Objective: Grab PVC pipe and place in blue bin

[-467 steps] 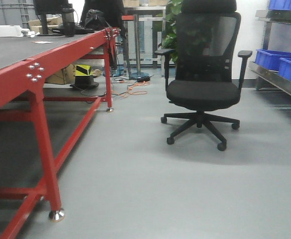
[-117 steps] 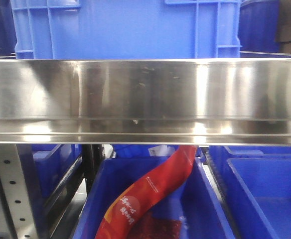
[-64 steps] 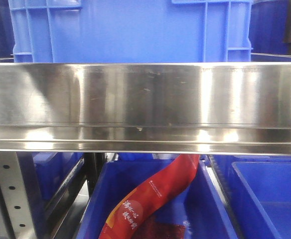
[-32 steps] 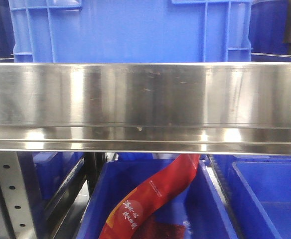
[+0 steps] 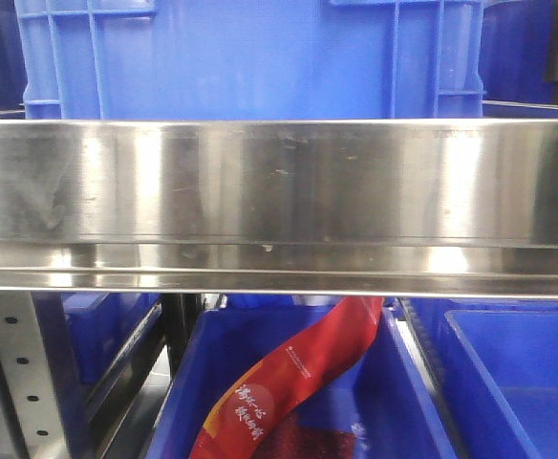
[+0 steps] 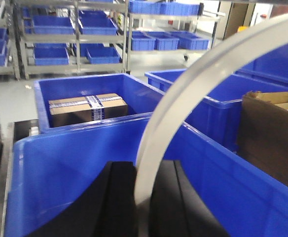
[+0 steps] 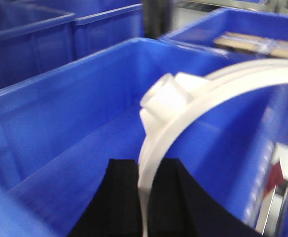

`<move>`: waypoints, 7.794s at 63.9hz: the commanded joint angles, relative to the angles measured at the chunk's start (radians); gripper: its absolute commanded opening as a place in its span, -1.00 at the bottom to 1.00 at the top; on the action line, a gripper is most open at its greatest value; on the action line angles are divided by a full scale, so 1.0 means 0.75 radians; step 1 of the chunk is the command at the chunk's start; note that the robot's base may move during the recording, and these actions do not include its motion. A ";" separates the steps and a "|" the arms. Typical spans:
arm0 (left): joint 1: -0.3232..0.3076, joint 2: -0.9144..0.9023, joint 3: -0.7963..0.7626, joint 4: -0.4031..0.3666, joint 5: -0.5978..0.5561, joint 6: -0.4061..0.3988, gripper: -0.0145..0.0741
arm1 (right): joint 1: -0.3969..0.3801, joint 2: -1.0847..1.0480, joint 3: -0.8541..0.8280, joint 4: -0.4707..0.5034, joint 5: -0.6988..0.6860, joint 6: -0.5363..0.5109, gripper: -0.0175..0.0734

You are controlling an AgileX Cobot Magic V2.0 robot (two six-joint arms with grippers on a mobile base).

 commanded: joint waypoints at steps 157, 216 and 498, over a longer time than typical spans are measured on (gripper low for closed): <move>0.051 -0.867 1.086 -0.059 -0.377 -0.006 -0.92 | 0.010 -0.715 0.831 0.071 -0.540 -0.034 -0.98; 0.084 -1.024 1.121 -0.059 -0.386 -0.006 -0.92 | 0.010 -0.874 0.844 0.071 -0.494 -0.034 -0.98; 0.542 -1.912 2.029 0.227 -0.382 -0.207 -0.92 | -0.534 -1.742 1.838 -0.590 -0.671 0.513 -0.98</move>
